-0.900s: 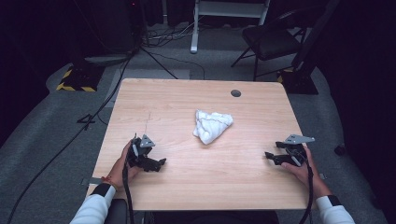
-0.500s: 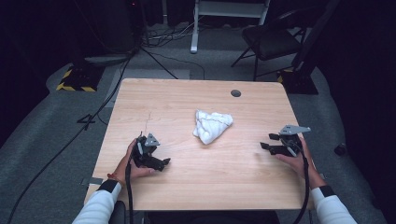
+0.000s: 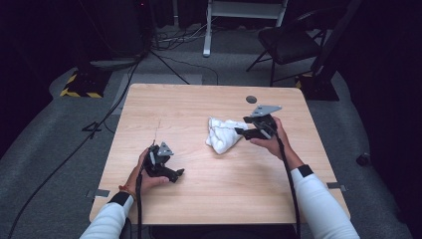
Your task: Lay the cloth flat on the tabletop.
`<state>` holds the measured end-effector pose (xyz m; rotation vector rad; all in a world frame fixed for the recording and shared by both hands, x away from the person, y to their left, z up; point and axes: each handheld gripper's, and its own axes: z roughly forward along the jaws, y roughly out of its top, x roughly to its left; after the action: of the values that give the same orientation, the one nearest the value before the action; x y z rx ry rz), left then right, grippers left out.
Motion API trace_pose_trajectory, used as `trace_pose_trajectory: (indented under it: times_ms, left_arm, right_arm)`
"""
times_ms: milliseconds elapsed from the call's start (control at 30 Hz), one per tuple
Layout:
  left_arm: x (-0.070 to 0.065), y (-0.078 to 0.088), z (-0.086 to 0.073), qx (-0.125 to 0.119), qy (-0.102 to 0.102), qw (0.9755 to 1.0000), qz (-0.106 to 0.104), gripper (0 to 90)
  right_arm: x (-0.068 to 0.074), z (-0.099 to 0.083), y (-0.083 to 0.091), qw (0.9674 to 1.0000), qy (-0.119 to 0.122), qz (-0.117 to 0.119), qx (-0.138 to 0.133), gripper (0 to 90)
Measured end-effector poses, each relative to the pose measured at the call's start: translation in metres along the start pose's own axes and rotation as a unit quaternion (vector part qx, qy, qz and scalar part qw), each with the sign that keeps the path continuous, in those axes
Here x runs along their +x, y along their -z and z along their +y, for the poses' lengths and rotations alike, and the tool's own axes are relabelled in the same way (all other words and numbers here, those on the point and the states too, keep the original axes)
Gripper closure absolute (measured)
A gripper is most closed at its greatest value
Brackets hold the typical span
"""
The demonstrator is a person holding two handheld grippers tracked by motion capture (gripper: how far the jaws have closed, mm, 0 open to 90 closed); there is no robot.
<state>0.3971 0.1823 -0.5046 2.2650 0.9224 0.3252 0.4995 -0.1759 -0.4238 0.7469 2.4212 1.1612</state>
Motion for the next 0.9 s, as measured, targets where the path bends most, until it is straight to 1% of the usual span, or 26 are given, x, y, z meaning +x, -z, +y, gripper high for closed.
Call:
trace_pose_trajectory:
  times_ms: [33,67,100,200,233,300,333,367,400,433,500,533,600,667,733,833,900]
  left_arm:
    - [0.000,0.000,0.000,-0.002,-0.003,1.0000,0.002,0.4]
    - [0.000,-0.001,0.001,-0.001,-0.002,1.0000,0.002,0.4]
    - [-0.001,-0.001,0.001,-0.001,-0.001,1.0000,0.001,0.4]
    - [-0.001,-0.001,0.001,0.001,-0.002,1.0000,0.000,0.3]
    - [-0.002,-0.001,0.001,0.000,0.000,1.0000,0.000,0.4]
    - [-0.002,-0.002,0.002,0.001,-0.001,1.0000,-0.001,0.3]
    - [-0.002,-0.002,0.003,0.000,-0.004,1.0000,0.000,0.4]
    - [-0.003,-0.003,0.004,-0.001,-0.002,1.0000,-0.002,0.3]
    - [-0.004,-0.004,0.005,0.001,-0.006,1.0000,-0.004,0.3]
    - [-0.004,-0.006,0.006,0.000,-0.008,1.0000,-0.006,0.3]
    - [-0.005,-0.008,0.009,0.001,-0.009,0.9999,-0.007,0.2]
    - [-0.005,-0.009,0.010,0.000,-0.011,0.9999,-0.007,0.2]
    - [-0.006,-0.011,0.013,0.002,-0.011,0.9999,-0.010,0.2]
    - [-0.007,-0.014,0.017,0.001,-0.011,0.9999,-0.011,0.2]
    - [-0.008,-0.018,0.021,0.002,-0.014,0.9998,-0.012,0.2]
    - [-0.011,-0.024,0.028,0.002,-0.015,0.9998,-0.011,0.3]
    - [-0.013,-0.029,0.033,0.002,-0.011,0.9999,-0.007,0.3]
  right_arm:
    - [0.004,0.004,-0.007,1.0000,0.006,0.000,0.006,38.3]
    - [0.012,0.008,-0.021,0.9998,0.010,0.007,0.016,38.0]
    - [0.012,0.008,-0.021,0.9998,0.010,0.007,0.016,38.0]
    - [0.023,0.011,-0.040,0.9992,0.020,0.014,0.032,37.1]
    - [0.025,0.011,-0.046,0.9990,0.022,0.012,0.038,37.1]
    - [0.028,0.010,-0.054,0.9986,0.021,0.019,0.044,37.7]
    - [0.030,0.010,-0.057,0.9983,0.024,0.020,0.049,39.4]
    - [0.032,0.007,-0.063,0.9971,0.032,0.021,0.065,46.4]
    - [0.032,0.007,-0.063,0.9971,0.032,0.021,0.065,46.4]
    - [0.033,0.006,-0.064,0.9964,0.035,0.023,0.073,50.9]
    - [0.033,0.002,-0.064,0.9961,0.037,0.021,0.077,64.9]
    - [0.032,0.000,-0.062,0.9960,0.037,0.025,0.077,70.5]
    - [0.030,-0.003,-0.056,0.9965,0.041,0.022,0.069,79.3]
    - [0.029,-0.006,-0.049,0.9966,0.046,0.022,0.064,82.5]
    - [0.027,-0.009,-0.040,0.9967,0.050,0.019,0.061,83.4]
    - [0.023,-0.015,-0.025,0.9975,0.043,0.018,0.053,84.4]
    - [0.020,-0.021,-0.015,0.9979,0.041,0.017,0.048,84.5]
